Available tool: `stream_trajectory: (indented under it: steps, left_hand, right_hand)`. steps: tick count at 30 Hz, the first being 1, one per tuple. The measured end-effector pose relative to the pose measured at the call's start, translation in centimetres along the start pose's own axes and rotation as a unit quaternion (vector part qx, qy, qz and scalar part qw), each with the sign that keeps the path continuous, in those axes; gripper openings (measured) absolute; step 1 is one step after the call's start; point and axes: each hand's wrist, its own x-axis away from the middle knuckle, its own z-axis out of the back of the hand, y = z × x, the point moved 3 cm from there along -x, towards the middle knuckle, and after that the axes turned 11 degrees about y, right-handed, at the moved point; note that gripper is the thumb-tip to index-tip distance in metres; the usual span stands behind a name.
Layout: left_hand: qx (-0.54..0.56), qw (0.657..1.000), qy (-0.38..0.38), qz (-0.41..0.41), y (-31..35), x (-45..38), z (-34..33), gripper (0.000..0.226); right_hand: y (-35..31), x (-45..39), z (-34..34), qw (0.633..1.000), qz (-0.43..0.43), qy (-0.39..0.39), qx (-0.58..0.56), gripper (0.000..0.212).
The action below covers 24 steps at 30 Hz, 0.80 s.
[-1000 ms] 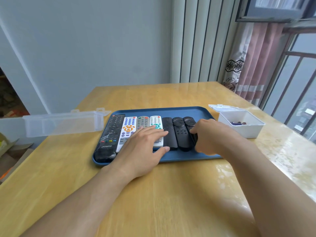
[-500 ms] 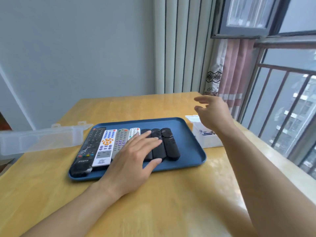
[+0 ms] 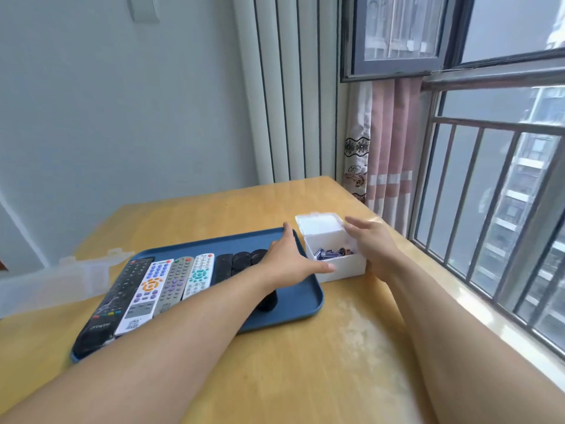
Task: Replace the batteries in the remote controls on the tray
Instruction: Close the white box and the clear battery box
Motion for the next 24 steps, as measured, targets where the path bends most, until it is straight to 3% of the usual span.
stream_trajectory:
  steps: [3, 7, 11, 12, 16, 24]
  left_hand:
    - [0.032, 0.999, 0.012, -0.012, 0.4, -0.9, -0.6, 0.147]
    - [0.07, 0.995, 0.024, -0.066, 0.9, -0.9, -1.2, 0.136]
    - [-0.026, 0.99, 0.047, -0.129, 1.3, -0.2, -1.1, 0.076]
    - [-0.055, 0.987, 0.046, -0.141, 1.2, 0.1, -1.1, 0.069]
    - [-0.079, 0.983, 0.048, -0.158, 0.7, 0.5, -1.3, 0.065]
    - [-0.112, 0.978, 0.05, -0.17, 0.5, 0.9, -1.7, 0.064]
  right_hand:
    - [-0.1, -0.2, 0.1, 0.999, -0.006, 0.003, -0.046, 0.032]
    - [-1.0, 0.6, 0.4, 0.996, -0.029, 0.012, -0.083, 0.041]
    - [-1.3, 0.7, 0.5, 0.998, -0.015, -0.005, -0.061, 0.04]
    - [-1.2, 0.7, 0.5, 0.999, -0.011, -0.004, -0.05, 0.038]
    - [-0.6, 1.3, 0.2, 1.0, 0.009, 0.015, -0.011, 0.052]
    - [0.7, 1.7, -1.4, 0.993, 0.005, 0.107, -0.047, 0.044]
